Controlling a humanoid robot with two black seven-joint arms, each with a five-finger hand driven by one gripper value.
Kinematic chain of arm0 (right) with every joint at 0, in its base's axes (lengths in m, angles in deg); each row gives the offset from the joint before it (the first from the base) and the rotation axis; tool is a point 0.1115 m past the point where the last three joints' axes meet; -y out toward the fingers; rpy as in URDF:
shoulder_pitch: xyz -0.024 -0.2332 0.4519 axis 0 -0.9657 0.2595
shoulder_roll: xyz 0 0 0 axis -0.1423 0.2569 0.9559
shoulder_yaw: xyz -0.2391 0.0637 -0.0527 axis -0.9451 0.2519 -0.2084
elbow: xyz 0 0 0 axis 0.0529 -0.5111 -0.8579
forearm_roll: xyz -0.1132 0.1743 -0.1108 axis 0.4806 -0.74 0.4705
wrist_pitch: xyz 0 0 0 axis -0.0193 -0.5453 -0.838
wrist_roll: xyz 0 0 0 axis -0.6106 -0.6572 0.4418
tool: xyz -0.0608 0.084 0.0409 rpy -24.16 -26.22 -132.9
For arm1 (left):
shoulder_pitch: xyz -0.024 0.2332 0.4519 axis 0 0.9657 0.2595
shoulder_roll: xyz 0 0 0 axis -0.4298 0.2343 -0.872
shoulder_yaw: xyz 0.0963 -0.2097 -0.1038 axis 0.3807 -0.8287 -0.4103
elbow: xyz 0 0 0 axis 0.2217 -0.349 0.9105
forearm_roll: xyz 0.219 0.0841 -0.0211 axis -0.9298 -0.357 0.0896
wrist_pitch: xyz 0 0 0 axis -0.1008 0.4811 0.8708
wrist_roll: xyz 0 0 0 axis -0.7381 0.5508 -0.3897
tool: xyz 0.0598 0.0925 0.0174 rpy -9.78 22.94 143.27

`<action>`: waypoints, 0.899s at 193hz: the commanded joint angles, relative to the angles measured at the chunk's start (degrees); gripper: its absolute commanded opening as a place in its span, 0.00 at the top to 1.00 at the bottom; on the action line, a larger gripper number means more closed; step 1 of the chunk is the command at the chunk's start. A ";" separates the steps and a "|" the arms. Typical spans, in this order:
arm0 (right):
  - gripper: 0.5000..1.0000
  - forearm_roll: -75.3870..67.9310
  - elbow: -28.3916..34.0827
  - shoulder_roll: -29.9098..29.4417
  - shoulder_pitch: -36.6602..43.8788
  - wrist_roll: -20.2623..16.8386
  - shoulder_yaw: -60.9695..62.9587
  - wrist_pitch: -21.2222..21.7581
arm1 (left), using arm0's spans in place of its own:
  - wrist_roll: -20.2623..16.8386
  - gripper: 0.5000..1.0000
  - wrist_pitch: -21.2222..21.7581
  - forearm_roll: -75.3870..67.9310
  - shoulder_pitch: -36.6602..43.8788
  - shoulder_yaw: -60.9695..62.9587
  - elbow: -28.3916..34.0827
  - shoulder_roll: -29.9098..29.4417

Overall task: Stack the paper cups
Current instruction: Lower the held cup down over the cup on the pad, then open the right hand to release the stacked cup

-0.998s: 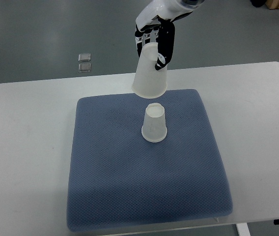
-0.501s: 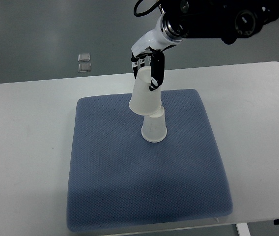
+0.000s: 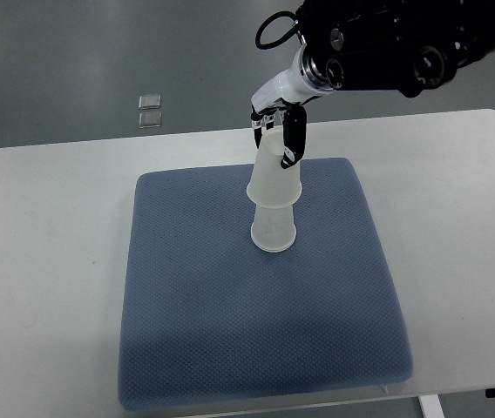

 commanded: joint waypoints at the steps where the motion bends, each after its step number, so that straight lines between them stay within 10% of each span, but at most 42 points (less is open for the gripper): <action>1: 0.73 0.09 -0.13 0.02 -0.30 -0.02 -0.09 -0.18 | 0.00 0.00 0.00 -0.01 0.00 0.01 0.00 0.00; 174: 0.66 -0.18 -0.48 -0.07 -3.99 -0.20 -0.01 -2.99 | 0.00 0.00 0.00 -0.01 0.00 0.10 0.00 0.00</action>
